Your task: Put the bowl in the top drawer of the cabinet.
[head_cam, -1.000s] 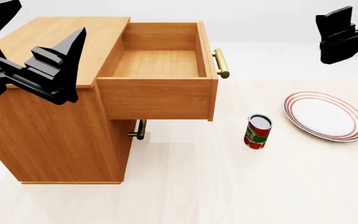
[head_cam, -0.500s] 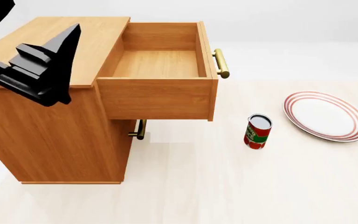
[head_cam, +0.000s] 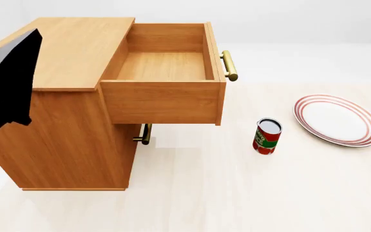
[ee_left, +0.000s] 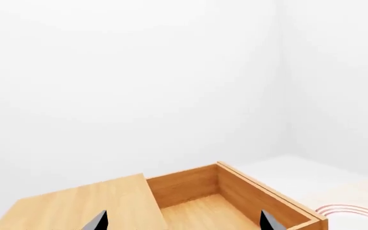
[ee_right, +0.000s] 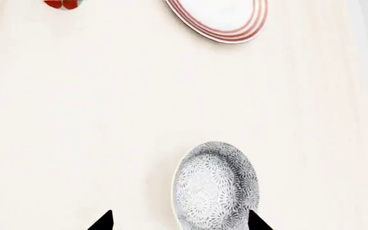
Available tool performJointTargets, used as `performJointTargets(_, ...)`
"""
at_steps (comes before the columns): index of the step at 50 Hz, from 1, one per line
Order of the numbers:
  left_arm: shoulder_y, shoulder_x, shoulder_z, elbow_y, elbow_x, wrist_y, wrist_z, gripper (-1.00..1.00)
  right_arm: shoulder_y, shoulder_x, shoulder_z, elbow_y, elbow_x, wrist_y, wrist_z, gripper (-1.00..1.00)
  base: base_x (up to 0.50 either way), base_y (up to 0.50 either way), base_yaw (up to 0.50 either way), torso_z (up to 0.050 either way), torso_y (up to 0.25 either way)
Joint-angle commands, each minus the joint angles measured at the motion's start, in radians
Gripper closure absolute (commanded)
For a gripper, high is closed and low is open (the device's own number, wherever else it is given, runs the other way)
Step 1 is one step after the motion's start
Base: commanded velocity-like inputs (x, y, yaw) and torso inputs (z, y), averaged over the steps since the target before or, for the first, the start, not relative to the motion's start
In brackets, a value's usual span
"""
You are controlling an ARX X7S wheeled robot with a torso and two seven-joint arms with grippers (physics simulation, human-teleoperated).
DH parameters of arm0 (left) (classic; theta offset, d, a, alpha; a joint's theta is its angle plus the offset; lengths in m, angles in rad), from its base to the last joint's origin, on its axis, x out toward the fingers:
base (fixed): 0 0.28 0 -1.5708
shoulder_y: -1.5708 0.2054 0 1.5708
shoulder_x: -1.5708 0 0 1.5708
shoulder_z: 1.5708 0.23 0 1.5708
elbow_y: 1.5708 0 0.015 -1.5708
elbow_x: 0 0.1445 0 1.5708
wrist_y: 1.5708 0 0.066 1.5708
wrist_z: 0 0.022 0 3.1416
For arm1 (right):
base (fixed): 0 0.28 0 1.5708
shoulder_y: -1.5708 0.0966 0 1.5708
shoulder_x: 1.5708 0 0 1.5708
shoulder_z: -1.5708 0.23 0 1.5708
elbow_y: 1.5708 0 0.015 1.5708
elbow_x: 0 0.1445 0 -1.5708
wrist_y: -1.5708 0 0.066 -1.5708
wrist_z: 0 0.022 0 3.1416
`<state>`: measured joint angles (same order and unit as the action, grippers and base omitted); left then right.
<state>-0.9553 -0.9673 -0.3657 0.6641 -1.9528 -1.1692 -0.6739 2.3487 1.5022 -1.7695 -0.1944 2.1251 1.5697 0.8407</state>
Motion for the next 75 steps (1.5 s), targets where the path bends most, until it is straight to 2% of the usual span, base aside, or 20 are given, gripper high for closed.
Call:
performJointTargets(1, 0.062, -0.016, -0.077, 0.015, -0.057, 0.027, -0.030, -1.00, -0.001, 0.044, -0.094, -0.055, -0.483, 0.001, -0.408, -1.00, 0.00, 0.00, 0.00, 0.000, 0.000)
performJointTargets(3, 0.067, -0.019, -0.085, 0.017, -0.062, 0.028, -0.032, -1.00, -0.020, 0.037, -0.097, -0.057, -0.494, -0.006, -0.410, -1.00, 0.00, 0.00, 0.00, 0.000, 0.000)
performJointTargets(12, 0.096, -0.009, -0.111, 0.024, -0.056, 0.026, -0.031, -1.00, -0.193, -0.011, -0.197, -0.041, -0.576, -0.230, -0.419, -1.00, 0.00, 0.00, 0.00, 0.000, 0.000)
performJointTargets(28, 0.097, -0.012, -0.099, 0.027, -0.060, 0.033, -0.028, -1.00, -0.454, -0.119, -0.322, 0.032, -0.583, -0.559, -0.406, -1.00, 0.00, 0.00, 0.00, 0.000, 0.000)
performJointTargets(50, 0.113, -0.013, -0.100, 0.033, -0.063, 0.039, -0.026, -1.00, -0.642, -0.113, -0.417, 0.149, -0.701, -0.741, -0.396, -1.00, 0.00, 0.00, 0.00, 0.000, 0.000)
performJointTargets(61, 0.124, 0.005, -0.102, 0.032, -0.034, 0.034, -0.015, -1.00, -0.744, -0.221, -0.424, 0.229, -0.635, -0.830, -0.347, -1.00, 0.00, 0.00, 0.00, 0.000, 0.000)
performJointTargets(62, 0.126, 0.007, -0.103, 0.032, -0.030, 0.033, -0.013, -1.00, -0.748, -0.227, -0.423, 0.233, -0.633, -0.834, -0.348, 1.00, 0.00, 0.00, 0.00, 0.000, 0.000)
performJointTargets(69, 0.131, 0.012, -0.104, 0.032, -0.020, 0.032, -0.008, -1.00, -0.743, -0.246, -0.416, 0.234, -0.617, -0.819, -0.339, 1.00, 0.00, 0.00, 0.00, 0.000, 0.000)
performJointTargets(75, 0.119, 0.004, -0.091, 0.027, -0.020, 0.035, -0.007, -1.00, -0.667, -0.180, -0.408, 0.171, -0.639, -0.737, -0.353, 1.00, 0.00, 0.00, 0.00, 0.000, 0.000)
